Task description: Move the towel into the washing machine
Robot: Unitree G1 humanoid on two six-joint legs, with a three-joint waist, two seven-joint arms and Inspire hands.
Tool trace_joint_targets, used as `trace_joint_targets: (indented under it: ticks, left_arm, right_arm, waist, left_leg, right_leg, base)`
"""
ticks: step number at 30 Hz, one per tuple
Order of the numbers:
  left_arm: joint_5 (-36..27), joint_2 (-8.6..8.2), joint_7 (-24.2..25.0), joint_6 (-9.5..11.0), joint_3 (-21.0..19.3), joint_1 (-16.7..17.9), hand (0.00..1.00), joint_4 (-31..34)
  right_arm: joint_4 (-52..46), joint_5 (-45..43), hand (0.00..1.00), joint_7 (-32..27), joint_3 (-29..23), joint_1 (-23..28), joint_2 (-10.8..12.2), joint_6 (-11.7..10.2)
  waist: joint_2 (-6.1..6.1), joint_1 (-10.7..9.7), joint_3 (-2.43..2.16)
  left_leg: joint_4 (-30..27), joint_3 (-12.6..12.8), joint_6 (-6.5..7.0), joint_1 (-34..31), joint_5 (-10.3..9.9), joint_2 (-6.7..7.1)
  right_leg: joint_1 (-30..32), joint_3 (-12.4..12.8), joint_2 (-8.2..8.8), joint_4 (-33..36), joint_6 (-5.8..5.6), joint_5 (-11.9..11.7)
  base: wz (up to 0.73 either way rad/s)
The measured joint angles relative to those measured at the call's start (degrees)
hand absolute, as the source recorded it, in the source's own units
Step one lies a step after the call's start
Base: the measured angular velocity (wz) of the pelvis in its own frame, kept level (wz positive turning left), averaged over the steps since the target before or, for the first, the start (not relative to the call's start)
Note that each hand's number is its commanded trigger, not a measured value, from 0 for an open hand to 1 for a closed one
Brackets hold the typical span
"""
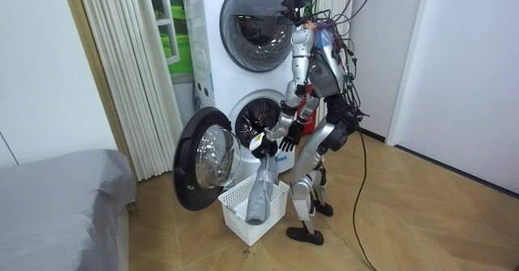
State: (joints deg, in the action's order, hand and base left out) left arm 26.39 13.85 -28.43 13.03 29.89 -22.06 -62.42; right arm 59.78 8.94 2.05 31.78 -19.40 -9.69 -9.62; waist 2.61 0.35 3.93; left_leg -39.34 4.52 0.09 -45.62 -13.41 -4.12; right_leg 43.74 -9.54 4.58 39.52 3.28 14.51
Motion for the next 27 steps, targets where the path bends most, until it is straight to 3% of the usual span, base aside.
trace_joint_targets:
  ticks: [2,5,7,8,10,13,17,19,27]
  left_arm:
    - [-3.6,-0.23,-0.1,0.0,-0.5,-0.3,1.0,0.1]
    - [-14.8,-0.51,1.1,0.0,-0.5,-0.1,1.0,1.3]
    - [-27.8,-0.91,5.2,0.2,-0.5,0.0,1.0,3.0]
    - [-31.3,-0.92,6.6,0.2,-0.5,0.1,1.0,3.5]
    - [-45.6,-0.89,13.0,0.2,-0.5,0.5,1.0,5.7]
    - [-59.1,-0.92,21.7,0.1,0.5,1.6,1.0,9.2]
    - [-69.6,-1.07,32.1,-0.3,0.6,2.0,1.0,10.9]
    - [-74.1,-1.13,38.3,-1.8,0.6,1.8,1.0,11.9]
    - [-79.9,-1.26,54.1,-6.8,1.7,1.5,1.0,13.2]
  right_arm:
    - [0.0,0.0,0.0,0.0,0.1,-0.2,-0.2,0.8]
    - [0.2,-0.4,0.0,0.2,-0.4,-0.3,-0.1,0.9]
    - [0.2,-1.2,0.0,0.5,-0.5,0.2,-0.3,0.9]
    - [0.2,-1.7,0.0,0.6,-0.6,0.3,-0.1,0.9]
    - [-0.1,-4.3,0.0,1.2,-1.3,0.5,-0.2,0.9]
    - [-1.0,-5.7,0.0,2.4,-1.9,0.6,-0.1,0.9]
    - [-2.5,-7.3,0.0,3.9,-3.5,1.0,0.2,1.0]
    - [-2.4,-8.4,0.0,4.7,-3.8,0.8,0.4,1.0]
    - [-2.4,-9.2,0.0,7.0,-4.0,0.8,0.1,3.3]
  waist:
    - [0.01,0.1,0.01]
    - [0.06,-0.2,0.04]
    - [0.06,-0.1,0.04]
    - [0.06,-0.1,0.04]
    - [0.06,-0.2,0.04]
    - [0.05,-0.4,0.01]
    - [0.02,-0.5,-0.09]
    - [0.07,-0.6,-0.13]
    - [0.59,-1.6,-0.57]
  left_leg:
    - [0.0,0.1,0.02,-0.2,0.0,0.02]
    - [0.3,0.1,0.05,-0.3,0.0,0.13]
    - [0.6,0.1,0.17,0.0,0.1,0.51]
    - [0.7,0.1,0.17,0.0,0.1,0.57]
    - [0.7,0.1,0.2,-0.2,0.1,0.66]
    - [0.5,-0.1,0.2,-0.3,0.1,0.74]
    - [0.5,0.0,0.2,-0.1,0.1,0.88]
    - [0.5,0.0,0.2,0.2,0.1,0.9]
    - [-0.2,-0.3,0.22,0.3,0.1,0.72]
  right_leg:
    - [0.3,0.0,0.09,0.1,-0.02,0.0]
    - [0.4,0.1,0.27,0.2,-0.09,0.1]
    - [0.4,0.2,0.52,0.3,-0.25,0.3]
    - [0.4,0.2,0.54,0.3,-0.27,0.3]
    - [0.5,0.6,0.52,0.2,-0.39,0.3]
    - [0.5,0.6,0.51,-0.1,-0.44,0.4]
    - [0.5,0.8,0.61,0.1,-0.53,0.4]
    - [0.3,0.9,0.55,0.1,-0.54,0.4]
    - [-0.3,0.6,0.4,0.3,-0.51,0.2]
  base:
    - [0.0]
    - [0.02]
    - [0.02]
    - [0.0]
    - [0.0]
    - [0.0]
    - [0.0]
    - [0.0]
    - [0.0]
